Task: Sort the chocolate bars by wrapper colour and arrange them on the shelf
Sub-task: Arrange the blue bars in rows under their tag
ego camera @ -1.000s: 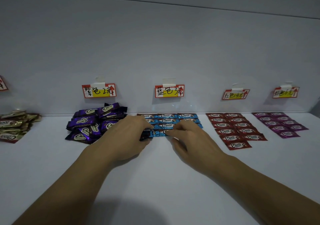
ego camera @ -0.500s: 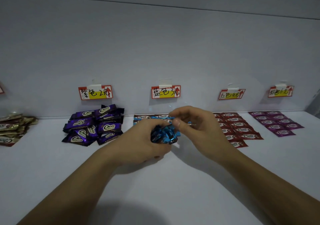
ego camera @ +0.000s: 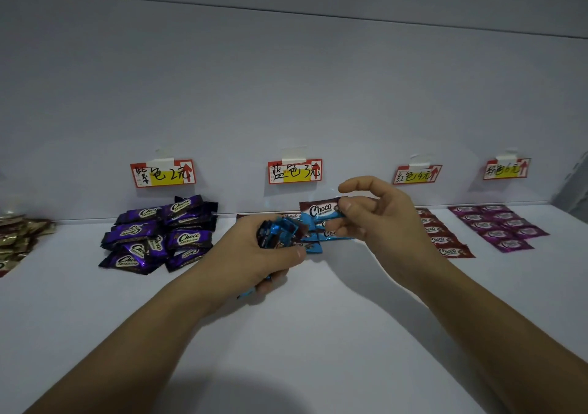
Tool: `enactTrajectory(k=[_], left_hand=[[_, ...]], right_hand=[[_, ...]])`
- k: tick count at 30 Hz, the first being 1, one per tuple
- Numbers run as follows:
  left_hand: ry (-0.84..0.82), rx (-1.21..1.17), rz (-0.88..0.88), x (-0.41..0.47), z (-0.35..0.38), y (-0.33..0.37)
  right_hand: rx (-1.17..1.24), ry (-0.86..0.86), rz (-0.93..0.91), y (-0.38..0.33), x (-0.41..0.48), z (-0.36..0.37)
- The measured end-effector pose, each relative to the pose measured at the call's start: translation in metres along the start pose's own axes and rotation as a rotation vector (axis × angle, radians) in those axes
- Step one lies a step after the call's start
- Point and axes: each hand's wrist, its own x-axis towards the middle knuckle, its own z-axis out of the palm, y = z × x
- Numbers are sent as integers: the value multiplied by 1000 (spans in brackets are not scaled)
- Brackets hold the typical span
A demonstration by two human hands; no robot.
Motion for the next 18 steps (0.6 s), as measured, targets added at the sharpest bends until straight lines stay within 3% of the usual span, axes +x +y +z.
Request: enactTrajectory(k=[3, 8, 13, 16, 18], left_hand=[[105, 16, -7, 5, 2, -6], [165, -173, -18, 7, 9, -9], [222, -233, 20, 8, 14, -6], [270, -125, 52, 7, 18, -7], [336, 191, 120, 7, 19, -14]], right_hand=[[-104, -52, 17, -6, 3, -9], [-681, -24, 45, -2, 16, -33], [-996, -114, 167, 11, 22, -44], [-1137, -104, 158, 18, 22, -44], [-1171, -102, 114, 18, 22, -45]])
